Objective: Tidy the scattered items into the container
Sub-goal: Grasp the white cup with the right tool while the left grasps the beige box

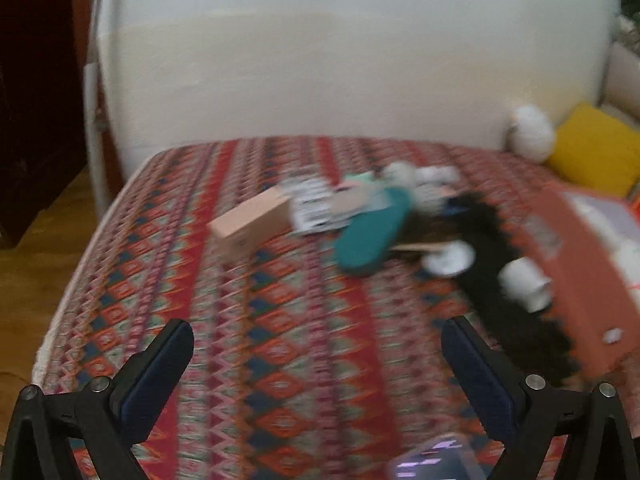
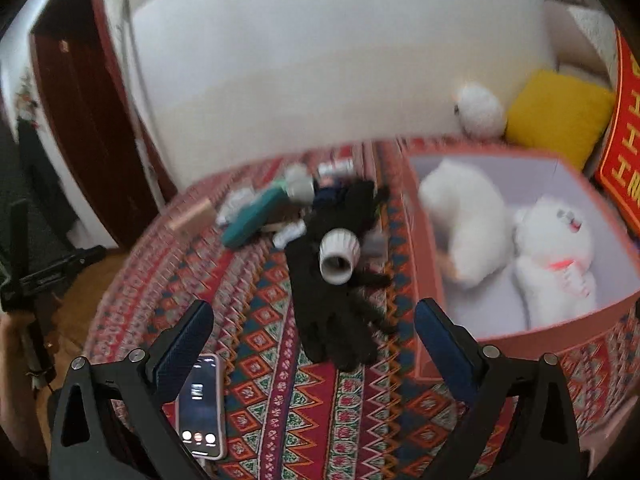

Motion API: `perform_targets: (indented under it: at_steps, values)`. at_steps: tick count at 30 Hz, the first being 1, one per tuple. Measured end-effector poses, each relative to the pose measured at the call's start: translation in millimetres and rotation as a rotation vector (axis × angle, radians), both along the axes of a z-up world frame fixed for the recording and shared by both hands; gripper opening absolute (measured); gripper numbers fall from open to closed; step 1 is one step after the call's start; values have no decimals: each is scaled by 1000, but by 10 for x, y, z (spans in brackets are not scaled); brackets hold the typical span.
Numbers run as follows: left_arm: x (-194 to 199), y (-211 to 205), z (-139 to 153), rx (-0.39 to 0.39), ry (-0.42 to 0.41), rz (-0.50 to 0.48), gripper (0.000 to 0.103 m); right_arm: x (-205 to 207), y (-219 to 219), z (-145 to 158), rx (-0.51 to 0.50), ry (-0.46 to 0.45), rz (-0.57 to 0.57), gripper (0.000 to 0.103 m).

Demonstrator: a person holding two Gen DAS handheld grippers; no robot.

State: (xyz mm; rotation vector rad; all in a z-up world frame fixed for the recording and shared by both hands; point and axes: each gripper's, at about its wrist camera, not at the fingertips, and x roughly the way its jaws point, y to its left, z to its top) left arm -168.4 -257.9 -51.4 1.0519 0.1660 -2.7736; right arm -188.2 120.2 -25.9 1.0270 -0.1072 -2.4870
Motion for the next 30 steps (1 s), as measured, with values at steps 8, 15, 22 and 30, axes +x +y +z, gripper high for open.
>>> perform_targets:
  at_steps: [8,15,22,30]
  values:
    - [-813,-480,-523,-90,-61,-72,102,-578,-393,-503,68,-87,-79,101]
    - [-1618,-846,-944,-90,-131,-86,102,-1298,-689,-785,136,-127,-130,100]
    - [-2231,-1018,-1292,-131,-182,-87,102,-1780,-901,-1124,233,-172,-134,87]
    - [-2463,-829,-1443,-152,-197,-124,37,-1930,-855,-1255,229,-162,-93,60]
